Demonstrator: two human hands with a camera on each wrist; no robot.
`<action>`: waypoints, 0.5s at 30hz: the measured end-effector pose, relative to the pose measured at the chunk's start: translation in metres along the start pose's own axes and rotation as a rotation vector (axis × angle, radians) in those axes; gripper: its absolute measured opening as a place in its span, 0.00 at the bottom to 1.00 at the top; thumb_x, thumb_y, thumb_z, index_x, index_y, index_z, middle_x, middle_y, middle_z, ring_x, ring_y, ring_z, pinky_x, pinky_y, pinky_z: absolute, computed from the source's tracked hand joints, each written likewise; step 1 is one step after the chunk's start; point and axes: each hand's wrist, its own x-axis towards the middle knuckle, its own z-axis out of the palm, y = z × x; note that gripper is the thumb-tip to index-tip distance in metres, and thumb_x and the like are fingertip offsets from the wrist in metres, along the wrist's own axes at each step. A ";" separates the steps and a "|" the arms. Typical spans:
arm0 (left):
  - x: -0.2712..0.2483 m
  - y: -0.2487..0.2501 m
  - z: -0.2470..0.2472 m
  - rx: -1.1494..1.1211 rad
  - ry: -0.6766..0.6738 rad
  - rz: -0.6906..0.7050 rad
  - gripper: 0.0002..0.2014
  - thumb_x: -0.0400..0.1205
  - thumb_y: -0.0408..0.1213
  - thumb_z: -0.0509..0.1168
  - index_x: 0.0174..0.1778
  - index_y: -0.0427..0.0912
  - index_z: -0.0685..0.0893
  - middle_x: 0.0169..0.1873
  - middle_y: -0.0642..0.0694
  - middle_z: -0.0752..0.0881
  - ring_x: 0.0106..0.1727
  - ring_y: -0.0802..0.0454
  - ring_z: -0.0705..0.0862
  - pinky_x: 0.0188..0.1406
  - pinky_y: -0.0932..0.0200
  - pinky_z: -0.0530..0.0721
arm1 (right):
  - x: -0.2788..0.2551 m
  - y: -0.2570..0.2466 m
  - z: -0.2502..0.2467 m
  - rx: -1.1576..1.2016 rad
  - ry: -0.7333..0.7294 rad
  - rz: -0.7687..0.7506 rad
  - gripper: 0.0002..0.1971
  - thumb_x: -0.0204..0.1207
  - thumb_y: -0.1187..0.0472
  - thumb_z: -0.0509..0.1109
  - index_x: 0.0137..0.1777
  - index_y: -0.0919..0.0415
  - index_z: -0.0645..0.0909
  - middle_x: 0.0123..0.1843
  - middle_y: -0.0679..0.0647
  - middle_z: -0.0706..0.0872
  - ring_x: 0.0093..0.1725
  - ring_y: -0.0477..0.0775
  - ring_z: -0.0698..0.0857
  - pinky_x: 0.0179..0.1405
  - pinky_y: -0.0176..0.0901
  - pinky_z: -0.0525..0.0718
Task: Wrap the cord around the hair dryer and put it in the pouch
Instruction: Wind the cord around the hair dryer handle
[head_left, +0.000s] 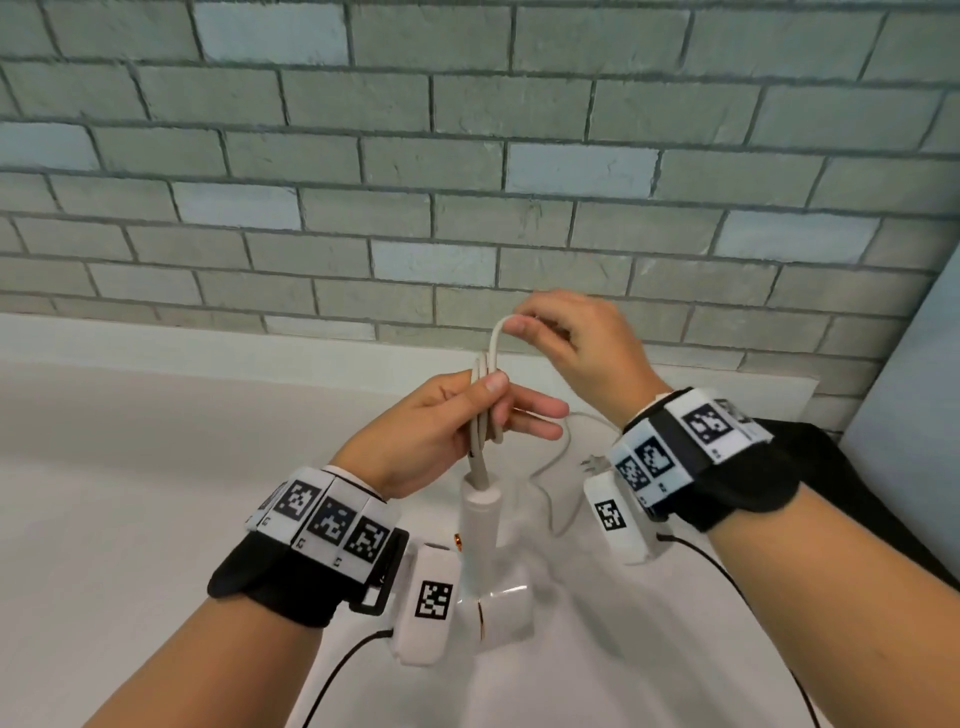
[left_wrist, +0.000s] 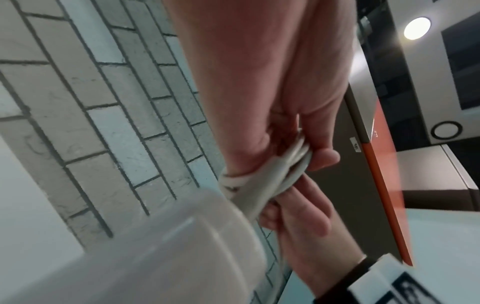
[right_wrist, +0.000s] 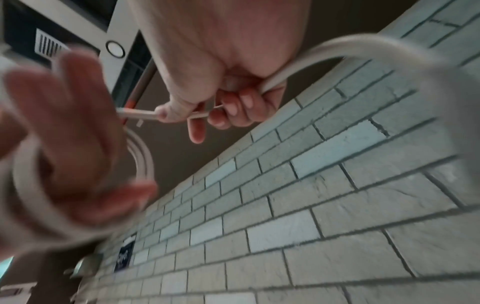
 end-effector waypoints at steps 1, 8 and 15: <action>0.000 0.000 0.000 -0.035 -0.005 0.016 0.19 0.83 0.40 0.49 0.27 0.42 0.75 0.55 0.45 0.89 0.55 0.47 0.87 0.61 0.58 0.82 | -0.003 0.001 0.007 0.008 -0.043 0.029 0.18 0.77 0.44 0.58 0.45 0.55 0.84 0.41 0.52 0.86 0.41 0.54 0.83 0.40 0.51 0.80; 0.001 -0.003 -0.004 -0.207 0.064 0.085 0.17 0.75 0.50 0.65 0.26 0.42 0.80 0.76 0.56 0.70 0.64 0.52 0.82 0.59 0.55 0.84 | -0.028 0.001 0.055 0.352 -0.378 0.288 0.20 0.78 0.66 0.59 0.33 0.39 0.75 0.33 0.38 0.78 0.37 0.40 0.78 0.44 0.42 0.78; 0.004 -0.005 -0.008 -0.152 0.351 0.092 0.18 0.79 0.45 0.58 0.22 0.46 0.80 0.75 0.62 0.68 0.71 0.61 0.76 0.67 0.60 0.75 | -0.068 0.003 0.069 0.287 -0.612 0.355 0.12 0.82 0.60 0.57 0.64 0.54 0.70 0.33 0.52 0.78 0.31 0.49 0.77 0.34 0.34 0.77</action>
